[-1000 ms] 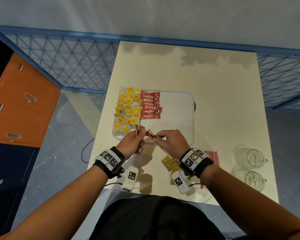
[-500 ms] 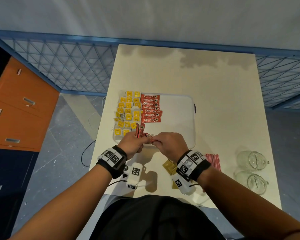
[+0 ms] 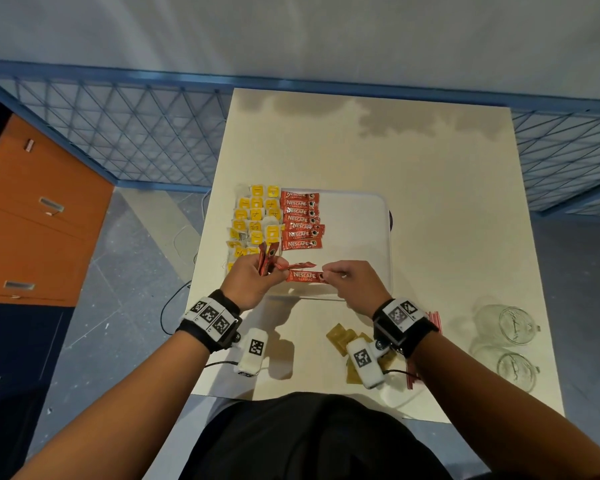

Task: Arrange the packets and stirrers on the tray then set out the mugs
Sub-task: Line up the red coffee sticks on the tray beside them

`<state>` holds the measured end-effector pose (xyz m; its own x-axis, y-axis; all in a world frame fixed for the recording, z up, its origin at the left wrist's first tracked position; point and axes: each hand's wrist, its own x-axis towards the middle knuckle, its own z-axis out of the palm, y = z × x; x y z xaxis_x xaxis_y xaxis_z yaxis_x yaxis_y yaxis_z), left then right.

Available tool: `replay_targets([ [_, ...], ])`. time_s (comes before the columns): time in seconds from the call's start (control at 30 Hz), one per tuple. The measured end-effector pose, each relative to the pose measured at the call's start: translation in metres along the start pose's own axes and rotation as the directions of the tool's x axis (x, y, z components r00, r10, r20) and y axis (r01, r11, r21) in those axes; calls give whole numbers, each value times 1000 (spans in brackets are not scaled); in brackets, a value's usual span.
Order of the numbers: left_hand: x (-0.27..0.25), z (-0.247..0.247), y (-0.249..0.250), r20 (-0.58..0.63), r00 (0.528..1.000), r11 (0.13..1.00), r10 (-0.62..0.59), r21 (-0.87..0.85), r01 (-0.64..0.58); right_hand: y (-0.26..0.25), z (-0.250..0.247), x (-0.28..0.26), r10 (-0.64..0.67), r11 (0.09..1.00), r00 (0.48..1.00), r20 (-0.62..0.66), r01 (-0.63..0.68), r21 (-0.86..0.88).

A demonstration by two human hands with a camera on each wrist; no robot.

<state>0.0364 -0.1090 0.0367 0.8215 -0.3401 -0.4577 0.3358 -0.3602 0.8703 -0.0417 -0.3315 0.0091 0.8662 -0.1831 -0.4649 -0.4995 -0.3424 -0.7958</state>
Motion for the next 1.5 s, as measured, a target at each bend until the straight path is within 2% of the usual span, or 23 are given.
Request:
replay_targets([
  [0.1, 2, -2, -1, -5, 1000, 1000, -13, -8, 13, 2, 0, 7, 58, 997, 998, 34, -60, 47],
  [0.2, 5, -9, -7, -34, 999, 999, -36, -8, 36, -1, -1, 15, 49, 998, 997, 58, -51, 26],
  [0.37, 9, -22, -18, -188, 980, 997, -68, 17, 72, 2, 3, 42, 64, 992, 997, -33, -67, -105],
  [0.47, 12, -31, -24, -236, 965, 993, -117, -22, 115, 6, 9, 59, 82, 975, 992, -99, -100, -197],
  [0.63, 16, -47, -35, -234, 961, 989, -147, -3, 151, 11, 21, 79, 122, 956, 983, -134, -152, -249],
  [0.9, 19, -56, -43, -149, 988, 978, -37, 199, 67, 2, 31, 79, 133, 945, 978, -158, -174, -277],
  [0.97, 19, -54, -40, -123, 992, 972, -24, 228, 52, -1, 31, 76, 98, 940, 982, -161, -144, -308],
  [1.07, 20, -50, -36, -86, 996, 966, -9, 257, 31, -14, 32, 67, -9, 980, 994, -108, -12, -198],
  [1.17, 24, -44, -34, -70, 997, 955, -10, 295, 31, -36, 29, 54, -76, 997, 995, 66, 77, -21],
  [1.23, 26, -41, -33, -47, 999, 947, -9, 321, 24, -44, 26, 50, -94, 995, 984, 149, 98, -20],
  [1.3, 27, -38, -29, -17, 1000, 945, 1, 326, 5, -44, 23, 50, -124, 989, 977, 173, 136, -58],
  [1.37, 29, -34, -26, -3, 1000, 951, -5, 308, 6, -38, 22, 51, -103, 991, 979, 174, 117, -71],
  [1.43, 30, -31, -24, 6, 999, 967, -44, 251, 41, -32, 19, 51, -79, 993, 983, 166, 91, -70],
  [1.5, 31, -26, -26, 16, 992, 985, -128, 118, 125, -25, 16, 52, -54, 994, 985, 163, 69, -83],
])
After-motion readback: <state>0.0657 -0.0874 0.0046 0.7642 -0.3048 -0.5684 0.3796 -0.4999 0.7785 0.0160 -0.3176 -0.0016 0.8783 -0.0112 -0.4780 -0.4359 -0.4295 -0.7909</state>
